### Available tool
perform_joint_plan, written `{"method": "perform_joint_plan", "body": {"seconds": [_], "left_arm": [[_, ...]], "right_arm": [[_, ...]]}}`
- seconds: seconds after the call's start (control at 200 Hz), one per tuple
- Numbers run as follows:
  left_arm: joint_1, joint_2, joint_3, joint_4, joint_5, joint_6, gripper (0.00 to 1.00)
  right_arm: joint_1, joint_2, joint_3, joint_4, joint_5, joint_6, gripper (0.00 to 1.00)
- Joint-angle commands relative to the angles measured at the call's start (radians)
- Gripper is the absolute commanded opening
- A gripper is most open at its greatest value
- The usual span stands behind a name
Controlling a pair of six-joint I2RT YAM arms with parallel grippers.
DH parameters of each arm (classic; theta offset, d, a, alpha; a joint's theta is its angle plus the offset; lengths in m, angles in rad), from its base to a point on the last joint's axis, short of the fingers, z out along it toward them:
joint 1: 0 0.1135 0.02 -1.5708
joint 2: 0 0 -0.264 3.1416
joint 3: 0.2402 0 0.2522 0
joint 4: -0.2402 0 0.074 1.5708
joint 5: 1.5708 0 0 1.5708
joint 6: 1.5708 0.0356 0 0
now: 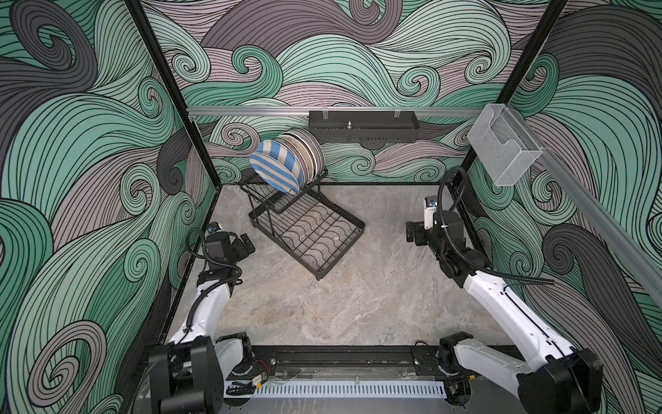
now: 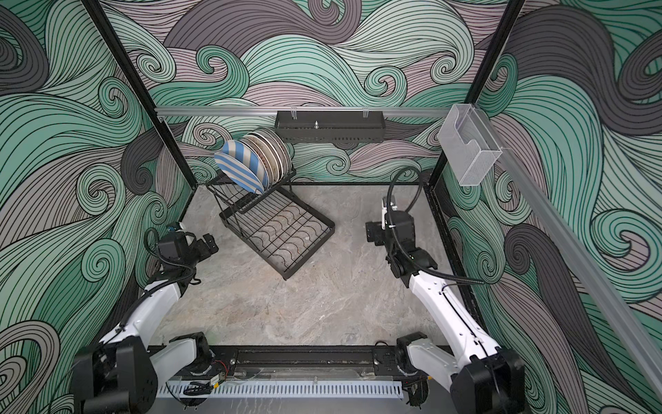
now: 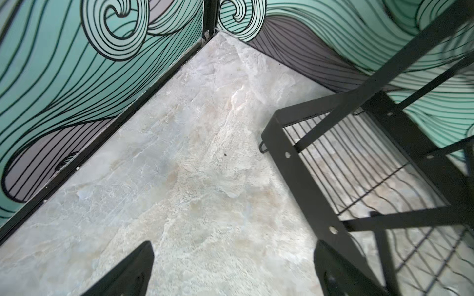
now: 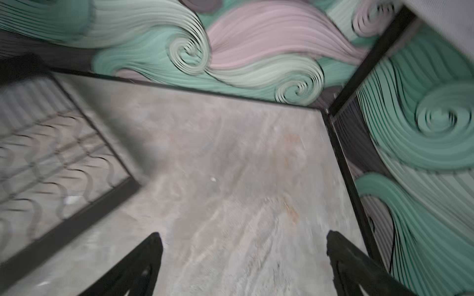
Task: Load plates into a dish rack
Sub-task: Reset both arms
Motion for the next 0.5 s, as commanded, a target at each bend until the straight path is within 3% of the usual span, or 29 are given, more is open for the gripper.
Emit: {"method": "perform_joint_plan", "body": {"seconds": [0.0,0.05,0.12,0.225,0.305,0.39,0.495], "left_arm": [[0.006,0.073,-0.015,0.245,-0.018,0.106,0.99],[0.009,0.115,-0.020,0.293,-0.030,0.128,0.99],[0.009,0.178,0.039,0.204,-0.026,0.120,0.98],[0.009,0.275,-0.001,0.388,0.081,0.172,0.99],[0.008,0.251,0.026,0.287,0.102,0.153,0.99],[0.005,0.234,-0.042,0.410,0.131,0.120,0.99],[-0.027,0.401,-0.189,0.872,0.269,0.214,0.99]], "right_arm": [[-0.067,-0.002,-0.167,0.309,0.058,0.068,1.00],[-0.089,0.054,-0.215,0.416,0.066,0.058,1.00],[-0.105,0.153,-0.213,0.476,0.062,0.070,1.00],[-0.113,0.346,-0.231,0.714,0.037,0.010,1.00],[-0.117,0.459,-0.270,0.915,0.019,-0.017,1.00],[-0.135,0.425,-0.267,0.849,-0.023,0.000,1.00],[-0.168,0.483,-0.339,1.040,-0.105,0.006,1.00]]}}
